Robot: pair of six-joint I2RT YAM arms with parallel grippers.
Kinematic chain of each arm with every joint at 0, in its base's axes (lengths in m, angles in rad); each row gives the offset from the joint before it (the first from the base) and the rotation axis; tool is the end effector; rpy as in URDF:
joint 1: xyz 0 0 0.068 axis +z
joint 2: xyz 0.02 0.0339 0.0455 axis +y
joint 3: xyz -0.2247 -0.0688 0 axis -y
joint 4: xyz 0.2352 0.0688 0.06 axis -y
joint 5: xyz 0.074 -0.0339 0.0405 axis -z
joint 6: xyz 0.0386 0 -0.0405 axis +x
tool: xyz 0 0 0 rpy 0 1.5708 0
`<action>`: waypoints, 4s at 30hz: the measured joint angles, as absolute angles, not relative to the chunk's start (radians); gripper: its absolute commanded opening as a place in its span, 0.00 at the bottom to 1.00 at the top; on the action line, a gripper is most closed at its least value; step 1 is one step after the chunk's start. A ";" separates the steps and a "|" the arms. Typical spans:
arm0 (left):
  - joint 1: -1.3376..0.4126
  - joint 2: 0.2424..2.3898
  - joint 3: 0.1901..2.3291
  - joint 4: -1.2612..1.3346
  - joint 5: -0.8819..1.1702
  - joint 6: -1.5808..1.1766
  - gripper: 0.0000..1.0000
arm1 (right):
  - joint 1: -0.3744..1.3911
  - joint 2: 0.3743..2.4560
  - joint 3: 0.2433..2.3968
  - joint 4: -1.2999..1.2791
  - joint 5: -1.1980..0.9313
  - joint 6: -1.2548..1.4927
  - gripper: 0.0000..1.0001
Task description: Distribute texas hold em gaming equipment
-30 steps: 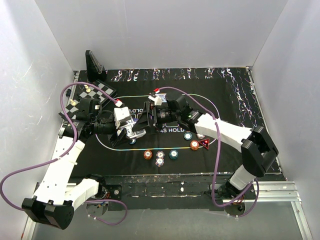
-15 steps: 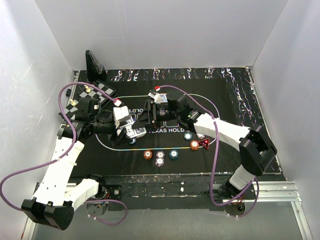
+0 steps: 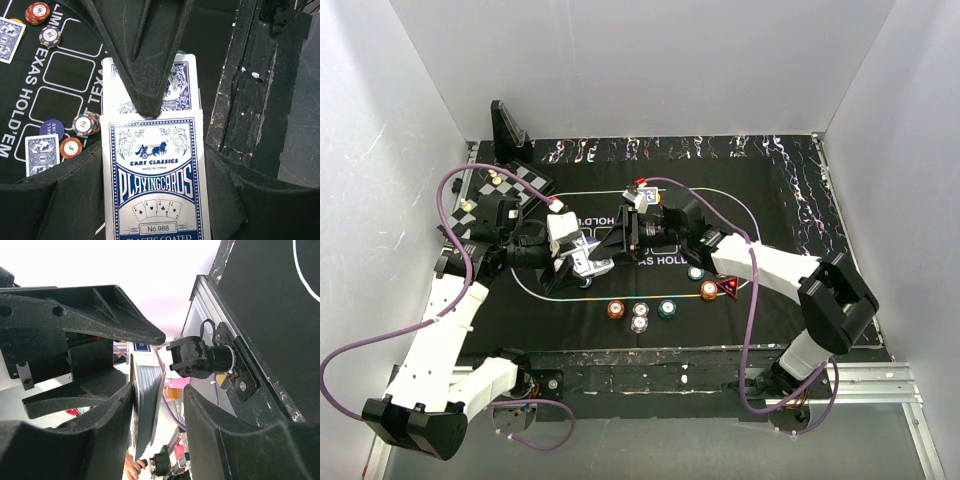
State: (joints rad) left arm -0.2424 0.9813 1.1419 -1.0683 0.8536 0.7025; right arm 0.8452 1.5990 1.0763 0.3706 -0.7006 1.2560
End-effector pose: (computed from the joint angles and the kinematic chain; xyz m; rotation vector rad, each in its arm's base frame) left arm 0.1666 -0.0712 0.3188 1.3080 1.8025 -0.8015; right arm 0.2219 0.2876 0.2570 -0.2200 2.2257 1.9771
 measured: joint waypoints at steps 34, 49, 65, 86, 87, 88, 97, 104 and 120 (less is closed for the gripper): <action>-0.242 0.967 1.142 -1.038 0.854 0.676 0.15 | 0.722 1.447 0.933 0.417 -0.711 1.295 0.12; -0.242 0.949 1.142 -1.016 0.860 0.677 0.15 | 0.575 1.251 0.851 0.301 -0.730 1.259 0.03; -0.242 0.949 1.141 -1.017 0.876 0.678 0.15 | 0.325 1.316 0.756 -0.107 -0.644 0.911 0.01; -0.242 0.951 1.142 -1.044 0.877 0.696 0.15 | 0.404 1.573 0.757 -0.148 -0.500 0.790 0.25; -0.242 0.952 1.141 -1.044 0.876 0.696 0.15 | 0.415 1.574 0.757 -0.149 -0.496 0.792 0.27; -0.242 0.952 1.142 -1.045 0.876 0.696 0.15 | 0.421 1.574 0.757 -0.152 -0.489 0.793 0.28; -0.242 0.952 1.141 -1.047 0.876 0.706 0.15 | 0.423 1.528 0.818 -0.268 -0.334 0.752 0.51; -0.242 0.952 1.141 -1.048 0.876 0.708 0.15 | 0.422 1.505 0.888 -0.347 -0.253 0.727 0.67; -0.242 0.950 1.115 -1.045 0.880 0.708 0.15 | 0.664 1.390 1.250 -0.249 -0.540 0.881 0.88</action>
